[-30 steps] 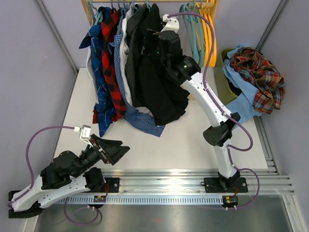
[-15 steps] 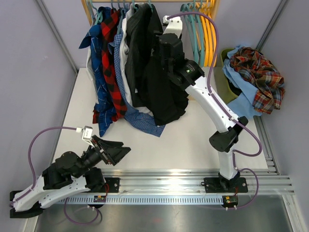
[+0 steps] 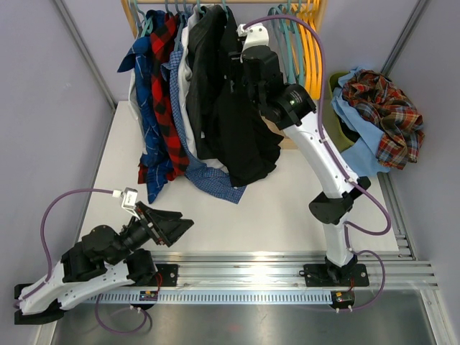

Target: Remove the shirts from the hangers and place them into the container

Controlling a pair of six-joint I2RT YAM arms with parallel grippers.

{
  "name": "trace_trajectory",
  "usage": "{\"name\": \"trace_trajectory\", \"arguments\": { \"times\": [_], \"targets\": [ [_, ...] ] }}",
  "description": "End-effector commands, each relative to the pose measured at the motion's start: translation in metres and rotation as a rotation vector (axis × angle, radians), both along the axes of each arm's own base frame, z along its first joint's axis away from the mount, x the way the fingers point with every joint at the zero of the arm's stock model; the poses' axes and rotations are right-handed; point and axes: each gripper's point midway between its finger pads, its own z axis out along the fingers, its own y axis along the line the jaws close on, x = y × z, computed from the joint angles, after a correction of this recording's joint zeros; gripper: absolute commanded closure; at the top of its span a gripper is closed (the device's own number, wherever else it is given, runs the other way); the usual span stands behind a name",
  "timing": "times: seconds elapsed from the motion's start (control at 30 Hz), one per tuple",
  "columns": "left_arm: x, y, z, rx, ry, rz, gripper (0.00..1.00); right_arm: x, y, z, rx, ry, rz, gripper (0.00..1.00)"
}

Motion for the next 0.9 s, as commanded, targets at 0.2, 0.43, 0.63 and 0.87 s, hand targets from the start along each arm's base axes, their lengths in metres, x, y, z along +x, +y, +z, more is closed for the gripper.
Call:
{"name": "trace_trajectory", "arguments": {
  "times": [0.2,0.43,0.63,0.87],
  "targets": [
    [-0.006,0.025,0.028,-0.099,-0.043,0.02,0.01,0.01,-0.018,-0.027,-0.058,0.103,0.047,0.41],
    [-0.008,0.025,0.027,-0.102,-0.036,0.014,0.01,0.029,-0.019,-0.011,-0.118,-0.005,0.053,0.47],
    [-0.007,0.025,0.026,-0.104,-0.036,0.017,0.01,0.044,-0.019,-0.008,-0.108,-0.032,0.121,0.41],
    [-0.008,0.024,0.026,-0.102,-0.033,0.011,0.01,0.061,-0.014,-0.027,-0.076,-0.01,0.205,0.37]
  ]
}}
